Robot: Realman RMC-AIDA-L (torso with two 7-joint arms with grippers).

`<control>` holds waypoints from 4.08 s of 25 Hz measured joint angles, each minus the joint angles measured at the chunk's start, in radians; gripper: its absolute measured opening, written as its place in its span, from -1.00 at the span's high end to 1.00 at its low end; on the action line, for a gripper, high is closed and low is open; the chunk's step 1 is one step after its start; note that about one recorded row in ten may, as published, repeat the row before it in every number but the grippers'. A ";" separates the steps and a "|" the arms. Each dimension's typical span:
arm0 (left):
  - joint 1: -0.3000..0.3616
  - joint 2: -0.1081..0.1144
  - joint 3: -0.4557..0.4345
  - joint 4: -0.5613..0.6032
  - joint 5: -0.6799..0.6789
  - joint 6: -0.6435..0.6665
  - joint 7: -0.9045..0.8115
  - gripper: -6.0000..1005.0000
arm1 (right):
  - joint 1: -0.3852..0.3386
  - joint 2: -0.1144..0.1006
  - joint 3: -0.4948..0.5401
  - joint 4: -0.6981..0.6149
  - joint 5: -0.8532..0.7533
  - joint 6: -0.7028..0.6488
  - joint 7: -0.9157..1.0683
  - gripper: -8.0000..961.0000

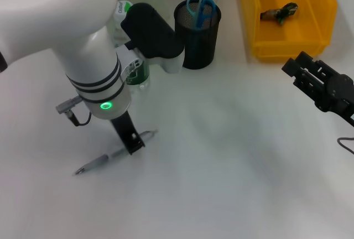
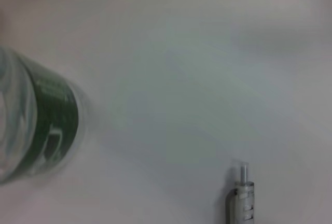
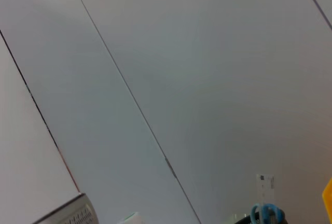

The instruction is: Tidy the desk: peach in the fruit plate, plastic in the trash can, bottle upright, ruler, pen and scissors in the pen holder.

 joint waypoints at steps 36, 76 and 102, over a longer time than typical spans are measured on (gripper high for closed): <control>0.333 0.004 0.067 0.258 -0.494 -1.250 0.224 0.61 | -0.088 0.001 0.072 0.004 -0.007 -0.052 0.081 -0.17; 0.226 0.000 0.404 -0.143 -0.573 -1.846 0.020 0.51 | -0.080 0.002 0.070 0.014 -0.007 -0.055 0.081 -0.18; 0.608 0.086 0.313 0.425 -0.350 -1.536 0.018 -0.25 | -0.108 -0.005 0.072 -0.052 -0.007 -0.108 0.078 -0.18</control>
